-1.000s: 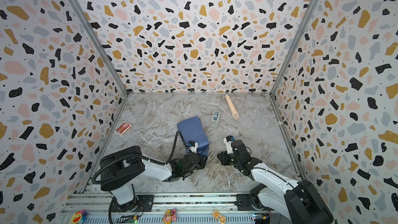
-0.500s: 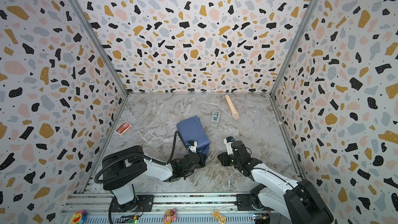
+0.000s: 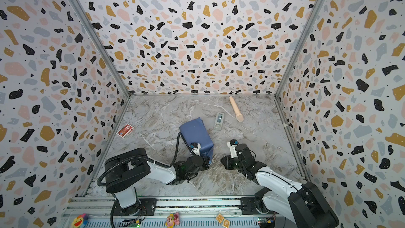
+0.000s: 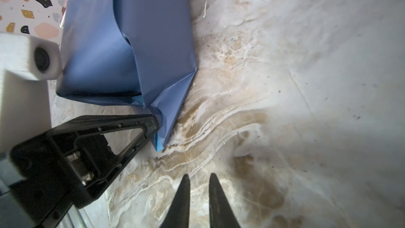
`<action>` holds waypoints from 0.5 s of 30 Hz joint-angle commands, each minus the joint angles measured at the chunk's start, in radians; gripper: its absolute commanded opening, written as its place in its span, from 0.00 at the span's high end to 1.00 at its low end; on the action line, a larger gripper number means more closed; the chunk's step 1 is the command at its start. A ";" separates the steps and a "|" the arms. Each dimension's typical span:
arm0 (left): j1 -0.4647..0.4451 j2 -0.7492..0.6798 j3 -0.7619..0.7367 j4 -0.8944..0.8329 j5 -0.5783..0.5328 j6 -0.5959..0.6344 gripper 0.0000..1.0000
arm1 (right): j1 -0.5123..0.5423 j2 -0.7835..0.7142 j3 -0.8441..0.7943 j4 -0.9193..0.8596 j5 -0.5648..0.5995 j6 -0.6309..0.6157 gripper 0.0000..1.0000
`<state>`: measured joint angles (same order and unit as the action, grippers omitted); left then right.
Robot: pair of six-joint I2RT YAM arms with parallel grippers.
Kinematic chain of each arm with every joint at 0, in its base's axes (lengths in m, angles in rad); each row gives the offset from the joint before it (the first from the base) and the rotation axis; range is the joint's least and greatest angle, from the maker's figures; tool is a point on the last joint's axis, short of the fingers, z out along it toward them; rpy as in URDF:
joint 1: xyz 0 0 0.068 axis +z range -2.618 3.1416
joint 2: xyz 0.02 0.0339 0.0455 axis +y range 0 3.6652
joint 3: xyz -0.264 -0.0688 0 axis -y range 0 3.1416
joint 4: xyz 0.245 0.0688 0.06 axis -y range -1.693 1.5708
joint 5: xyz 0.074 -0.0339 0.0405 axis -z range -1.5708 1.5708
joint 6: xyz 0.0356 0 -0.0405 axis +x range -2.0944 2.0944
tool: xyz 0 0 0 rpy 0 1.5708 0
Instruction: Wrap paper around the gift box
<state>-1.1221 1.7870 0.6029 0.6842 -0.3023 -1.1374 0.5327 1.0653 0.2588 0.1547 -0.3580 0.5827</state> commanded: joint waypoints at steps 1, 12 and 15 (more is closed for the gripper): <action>0.010 -0.008 -0.001 0.057 -0.027 0.018 1.00 | 0.024 0.017 -0.014 0.055 -0.036 0.024 0.83; 0.017 -0.038 -0.012 0.053 -0.017 0.032 1.00 | 0.113 0.194 -0.009 0.235 0.011 0.101 0.87; 0.018 -0.049 -0.012 0.052 -0.011 0.037 1.00 | 0.120 0.250 -0.004 0.282 0.019 0.116 0.87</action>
<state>-1.1107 1.7744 0.6010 0.6903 -0.3008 -1.1248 0.6426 1.2812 0.2462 0.3725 -0.3630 0.6720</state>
